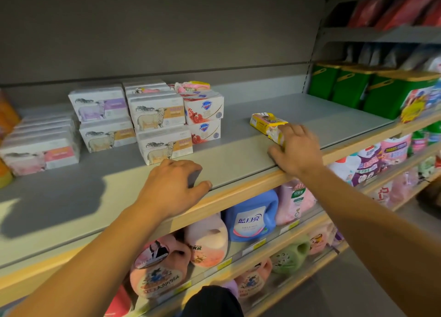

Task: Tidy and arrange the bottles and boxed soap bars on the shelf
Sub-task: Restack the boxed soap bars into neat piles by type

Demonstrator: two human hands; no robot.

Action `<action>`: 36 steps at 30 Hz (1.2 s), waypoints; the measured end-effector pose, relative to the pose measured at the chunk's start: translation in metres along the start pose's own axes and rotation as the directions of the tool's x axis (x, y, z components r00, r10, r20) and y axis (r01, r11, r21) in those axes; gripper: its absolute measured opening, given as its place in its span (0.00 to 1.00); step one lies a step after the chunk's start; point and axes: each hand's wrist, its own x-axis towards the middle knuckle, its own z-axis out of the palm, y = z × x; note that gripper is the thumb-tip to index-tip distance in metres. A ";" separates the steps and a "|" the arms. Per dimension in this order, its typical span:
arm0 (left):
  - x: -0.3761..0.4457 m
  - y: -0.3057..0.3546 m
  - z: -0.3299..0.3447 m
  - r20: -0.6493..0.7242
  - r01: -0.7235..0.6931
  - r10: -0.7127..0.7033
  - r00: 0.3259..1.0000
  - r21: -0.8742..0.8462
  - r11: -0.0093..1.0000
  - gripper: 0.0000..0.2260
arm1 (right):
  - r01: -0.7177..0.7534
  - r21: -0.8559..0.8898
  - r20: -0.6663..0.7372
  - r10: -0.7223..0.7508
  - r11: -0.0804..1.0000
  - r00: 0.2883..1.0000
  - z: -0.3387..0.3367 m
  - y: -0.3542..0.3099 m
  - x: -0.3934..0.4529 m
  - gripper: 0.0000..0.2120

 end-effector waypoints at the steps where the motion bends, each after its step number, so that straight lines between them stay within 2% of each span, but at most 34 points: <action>1: -0.001 0.000 -0.001 0.001 0.003 -0.003 1.000 -0.032 0.999 0.22 | 0.048 0.064 -0.022 -0.047 0.997 0.999 0.000 -0.013 -0.010 0.26; 5: -0.010 -0.009 -0.019 -0.059 0.069 -0.088 0.994 -0.273 0.959 0.19 | 0.180 0.297 0.042 -0.201 0.938 0.979 0.003 -0.075 -0.040 0.22; 8: -0.028 -0.035 -0.039 -0.058 0.117 -0.134 0.989 -0.244 0.963 0.20 | 0.295 0.368 0.060 -0.339 0.882 0.939 0.003 -0.124 -0.050 0.21; 13: -0.076 -0.106 -0.076 -0.022 0.323 -0.328 0.944 -0.130 0.937 0.21 | 0.454 0.440 0.056 -0.529 0.774 0.847 0.007 -0.209 -0.055 0.22; 17: -0.115 -0.160 -0.095 -0.100 0.380 -0.381 0.919 -0.027 0.925 0.21 | 0.525 0.438 0.104 -0.621 0.730 0.777 0.019 -0.275 -0.050 0.24; 21: -0.135 -0.194 -0.103 -0.212 0.364 -0.355 0.911 0.004 0.931 0.18 | 0.531 0.416 0.157 -0.633 0.738 0.758 0.035 -0.325 -0.027 0.25; 24: -0.138 -0.206 -0.107 -0.193 0.350 -0.334 0.923 0.057 0.935 0.13 | 0.495 0.391 0.184 -0.593 0.776 0.784 0.051 -0.356 -0.002 0.26; 28: -0.137 -0.210 -0.105 -0.163 0.355 -0.338 0.927 0.090 0.930 0.22 | 0.466 0.317 0.129 -0.524 0.826 0.842 0.072 -0.377 0.028 0.30; 32: -0.136 -0.214 -0.102 -0.159 0.371 -0.352 0.922 0.109 0.922 0.23 | 0.514 0.108 0.121 -0.524 0.851 0.843 0.087 -0.381 0.035 0.29; 36: -0.135 -0.215 -0.100 -0.165 0.362 -0.343 0.925 0.106 0.926 0.23 | 0.537 0.030 0.002 -0.538 0.843 0.843 0.093 -0.377 0.028 0.26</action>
